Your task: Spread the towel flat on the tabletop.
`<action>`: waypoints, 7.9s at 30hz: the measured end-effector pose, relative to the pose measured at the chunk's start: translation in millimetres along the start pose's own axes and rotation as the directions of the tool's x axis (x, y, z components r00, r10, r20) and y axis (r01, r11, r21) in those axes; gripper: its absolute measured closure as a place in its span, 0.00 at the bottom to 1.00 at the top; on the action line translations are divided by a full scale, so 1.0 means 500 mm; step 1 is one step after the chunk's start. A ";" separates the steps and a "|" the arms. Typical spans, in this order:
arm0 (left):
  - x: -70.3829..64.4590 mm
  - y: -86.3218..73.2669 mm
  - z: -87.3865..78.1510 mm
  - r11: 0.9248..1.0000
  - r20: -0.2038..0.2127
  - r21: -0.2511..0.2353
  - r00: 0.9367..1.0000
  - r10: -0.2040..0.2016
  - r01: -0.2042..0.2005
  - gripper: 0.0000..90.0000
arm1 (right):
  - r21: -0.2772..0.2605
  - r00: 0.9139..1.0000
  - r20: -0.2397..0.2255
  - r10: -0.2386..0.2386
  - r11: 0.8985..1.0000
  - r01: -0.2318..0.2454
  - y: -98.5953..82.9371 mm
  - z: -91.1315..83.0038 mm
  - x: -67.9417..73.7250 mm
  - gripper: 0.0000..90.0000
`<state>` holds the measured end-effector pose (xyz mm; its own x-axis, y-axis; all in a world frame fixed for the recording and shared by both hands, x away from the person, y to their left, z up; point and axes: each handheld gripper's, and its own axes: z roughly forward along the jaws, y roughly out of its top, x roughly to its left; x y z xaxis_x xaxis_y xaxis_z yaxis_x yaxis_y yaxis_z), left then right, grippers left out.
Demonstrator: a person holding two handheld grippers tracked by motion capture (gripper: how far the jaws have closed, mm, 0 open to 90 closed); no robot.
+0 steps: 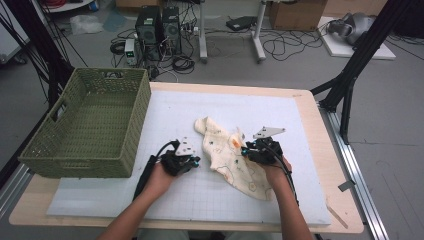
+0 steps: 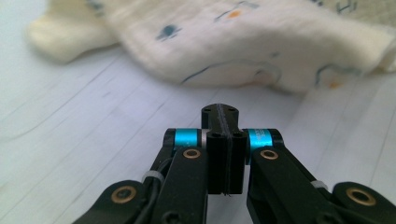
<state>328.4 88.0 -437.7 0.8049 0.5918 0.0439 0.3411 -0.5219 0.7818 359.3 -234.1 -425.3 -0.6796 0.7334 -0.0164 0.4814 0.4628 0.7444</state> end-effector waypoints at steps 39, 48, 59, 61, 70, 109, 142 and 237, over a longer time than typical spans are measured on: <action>-0.049 0.032 0.046 0.999 0.106 0.012 0.994 0.029 -0.031 0.95 | -0.036 0.999 0.037 0.036 0.999 -0.034 -0.025 -0.022 -0.005 0.72; 0.019 -0.062 -0.090 0.996 0.029 -0.036 0.996 -0.084 0.085 0.95 | -0.082 0.999 0.008 0.036 0.996 -0.035 -0.011 -0.013 0.006 0.66; 0.006 -0.092 -0.124 0.997 0.045 -0.011 0.997 -0.069 0.070 0.94 | 0.013 0.997 0.081 -0.011 1.000 0.010 0.002 0.024 -0.001 0.96; 0.005 -0.097 -0.123 0.998 0.053 -0.006 0.996 -0.070 0.070 0.94 | 0.005 0.986 0.165 0.022 1.000 -0.023 0.000 0.012 -0.021 0.97; -0.014 -0.107 -0.117 0.999 0.109 0.008 0.993 -0.054 0.053 0.94 | -0.015 0.906 0.380 0.185 0.981 -0.194 -0.012 0.003 -0.075 0.86; 0.076 -0.021 -0.081 0.964 -0.097 -0.166 0.969 -0.226 0.208 0.50 | 0.001 0.992 -0.120 -0.036 0.999 0.036 -0.129 -0.083 0.106 0.96; 0.041 -0.015 0.008 0.995 -0.065 0.022 0.994 -0.092 0.093 0.96 | -0.048 0.995 0.024 0.092 0.995 -0.091 -0.110 -0.065 0.067 0.13; 0.165 0.027 0.057 0.948 -0.292 -0.040 0.904 -0.313 0.315 0.54 | -0.046 0.958 0.239 0.157 0.988 -0.150 -0.020 0.013 -0.108 0.77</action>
<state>413.3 111.9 -441.2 0.4786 0.8777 -0.0232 0.5577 -0.2835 0.7802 394.8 -275.0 -436.1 -0.4433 0.8944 -0.0588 0.5522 0.3242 0.7681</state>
